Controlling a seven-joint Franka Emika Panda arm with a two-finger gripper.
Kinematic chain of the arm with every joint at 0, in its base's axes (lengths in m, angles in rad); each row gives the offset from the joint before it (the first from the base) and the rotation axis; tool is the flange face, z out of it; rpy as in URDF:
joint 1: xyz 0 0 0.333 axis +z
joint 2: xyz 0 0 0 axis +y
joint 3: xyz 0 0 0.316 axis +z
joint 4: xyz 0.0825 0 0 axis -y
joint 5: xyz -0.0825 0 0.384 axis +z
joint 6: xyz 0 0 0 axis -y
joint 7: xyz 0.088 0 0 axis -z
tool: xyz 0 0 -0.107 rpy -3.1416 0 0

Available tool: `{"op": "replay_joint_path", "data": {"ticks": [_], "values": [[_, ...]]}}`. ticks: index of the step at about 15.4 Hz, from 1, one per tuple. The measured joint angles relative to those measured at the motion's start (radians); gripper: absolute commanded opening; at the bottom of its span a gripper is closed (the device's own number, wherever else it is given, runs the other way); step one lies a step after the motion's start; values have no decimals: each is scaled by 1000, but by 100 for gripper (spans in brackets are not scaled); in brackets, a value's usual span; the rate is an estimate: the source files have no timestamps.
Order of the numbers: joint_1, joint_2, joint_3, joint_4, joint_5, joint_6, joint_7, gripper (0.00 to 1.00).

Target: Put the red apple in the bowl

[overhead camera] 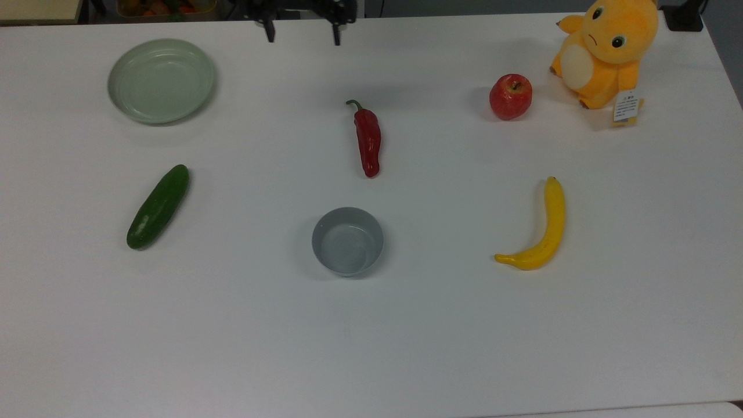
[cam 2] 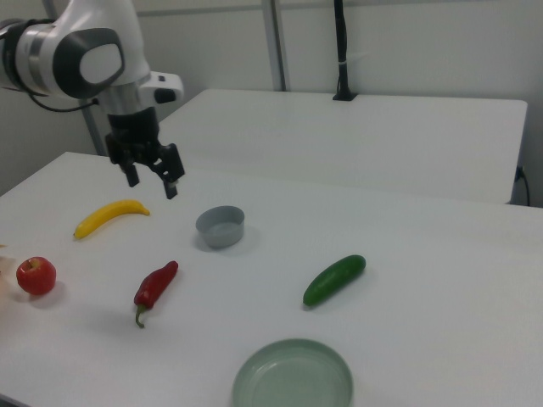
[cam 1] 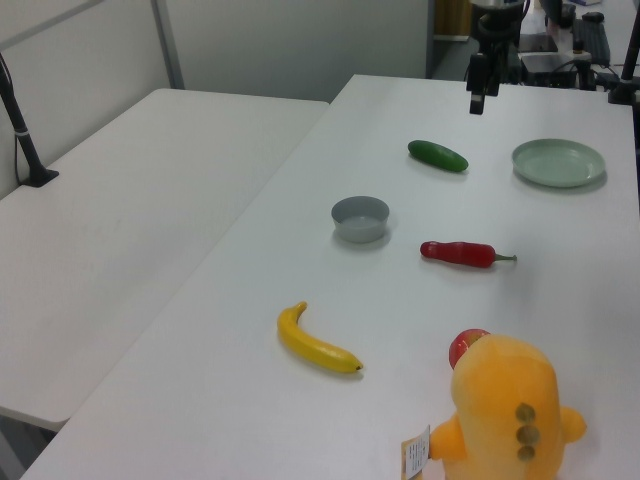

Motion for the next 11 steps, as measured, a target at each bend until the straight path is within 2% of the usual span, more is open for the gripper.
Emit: {"op": "replay_joint_path", "data": {"ticks": [9,11], "values": [[89,79,155,-5,0,157,2,100],[105,99,203,-5,0,164,12,100]]}}
